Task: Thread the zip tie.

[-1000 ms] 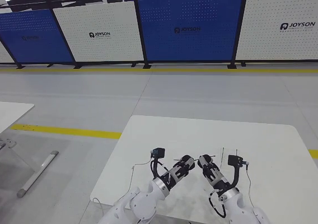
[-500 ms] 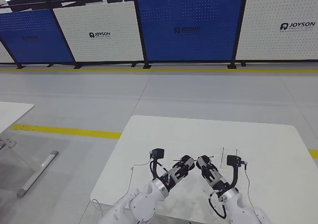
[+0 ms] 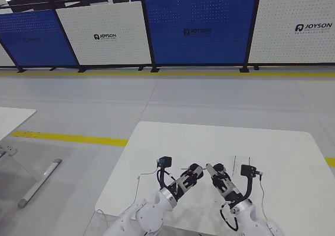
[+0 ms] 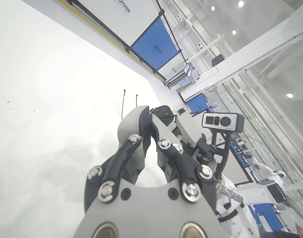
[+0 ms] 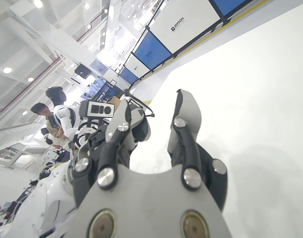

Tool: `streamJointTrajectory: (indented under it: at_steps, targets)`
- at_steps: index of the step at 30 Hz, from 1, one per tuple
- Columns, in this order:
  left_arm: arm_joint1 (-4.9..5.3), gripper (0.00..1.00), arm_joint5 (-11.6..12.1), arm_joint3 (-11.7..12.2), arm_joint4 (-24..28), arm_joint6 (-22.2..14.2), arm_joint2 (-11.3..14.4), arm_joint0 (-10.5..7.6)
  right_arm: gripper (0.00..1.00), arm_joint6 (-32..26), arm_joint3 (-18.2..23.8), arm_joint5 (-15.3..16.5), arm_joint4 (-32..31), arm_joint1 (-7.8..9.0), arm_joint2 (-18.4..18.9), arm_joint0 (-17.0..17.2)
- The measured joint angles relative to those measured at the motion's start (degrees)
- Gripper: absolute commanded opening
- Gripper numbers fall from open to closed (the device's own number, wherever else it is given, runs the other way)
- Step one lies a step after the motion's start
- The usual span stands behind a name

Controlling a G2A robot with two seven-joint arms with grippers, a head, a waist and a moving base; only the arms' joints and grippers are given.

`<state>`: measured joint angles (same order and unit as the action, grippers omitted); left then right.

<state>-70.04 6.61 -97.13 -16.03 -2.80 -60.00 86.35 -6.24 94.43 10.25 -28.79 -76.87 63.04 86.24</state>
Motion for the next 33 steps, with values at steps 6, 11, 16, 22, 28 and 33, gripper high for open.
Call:
streamJointTrajectory:
  at_steps: [6,11,16,22,28,33]
  targets:
    - [-0.04,0.00,-0.58,-0.23,-0.44,0.10,0.24,0.04,0.00,1.03,0.31,1.02,0.11,0.14,0.69,0.77]
    - [-0.12,0.00,-1.38,-0.50,-0.73,0.03,0.51,-0.23,0.00,1.36,0.38,1.53,0.16,0.22,1.00,1.08]
    - [-0.29,0.00,-1.70,-0.66,-0.33,0.06,1.02,-0.63,0.00,1.59,0.36,1.74,-0.30,0.27,1.12,1.17]
    - [-0.36,0.00,-1.29,-0.75,-0.71,-0.34,1.52,-0.92,0.00,1.35,0.38,2.02,-0.37,0.37,1.52,1.02]
    - [-0.35,0.00,-0.38,-1.04,-0.17,-0.64,1.44,-0.84,0.00,0.60,0.23,2.01,-0.20,0.42,1.70,0.68]
    - [-0.24,0.00,-0.03,-1.43,0.39,-0.49,0.69,-0.47,0.00,0.02,0.08,2.24,0.03,0.47,1.78,0.41]
